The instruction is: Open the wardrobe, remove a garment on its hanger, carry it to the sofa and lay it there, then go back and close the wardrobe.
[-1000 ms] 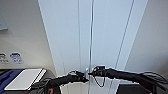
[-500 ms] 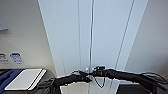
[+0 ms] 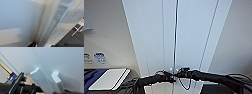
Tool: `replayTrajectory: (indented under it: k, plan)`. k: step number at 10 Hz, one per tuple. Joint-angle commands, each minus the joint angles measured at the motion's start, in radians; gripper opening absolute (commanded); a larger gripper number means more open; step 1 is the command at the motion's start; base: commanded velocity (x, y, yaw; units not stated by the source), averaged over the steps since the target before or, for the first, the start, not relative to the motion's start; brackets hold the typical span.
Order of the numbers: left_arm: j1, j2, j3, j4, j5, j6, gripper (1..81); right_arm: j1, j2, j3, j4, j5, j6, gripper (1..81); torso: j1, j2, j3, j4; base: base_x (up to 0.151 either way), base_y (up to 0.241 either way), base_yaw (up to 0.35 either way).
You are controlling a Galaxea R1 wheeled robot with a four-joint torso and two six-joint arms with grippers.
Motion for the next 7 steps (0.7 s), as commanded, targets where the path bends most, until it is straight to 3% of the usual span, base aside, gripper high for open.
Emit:
replayTrajectory:
  k: [1,3,7]
  plan:
    - [-0.131,-0.034,0.42,-0.034,-0.06,0.018,81.1,0.07,0.017,0.209,0.025,0.035,0.012,81.1,0.0,0.0,0.0,0.0,0.0,0.0,0.0]
    - [-0.059,-0.138,0.639,-0.019,-0.118,0.022,81.1,0.035,-0.025,0.308,0.023,0.065,0.003,81.1,0.001,0.0,0.0,0.0,0.0,0.0,0.0]
    - [0.099,-0.382,1.015,0.045,-0.12,0.028,81.1,-0.063,-0.111,0.465,0.02,0.126,0.0,81.1,0.003,0.001,0.0,0.0,0.0,0.0,0.0]
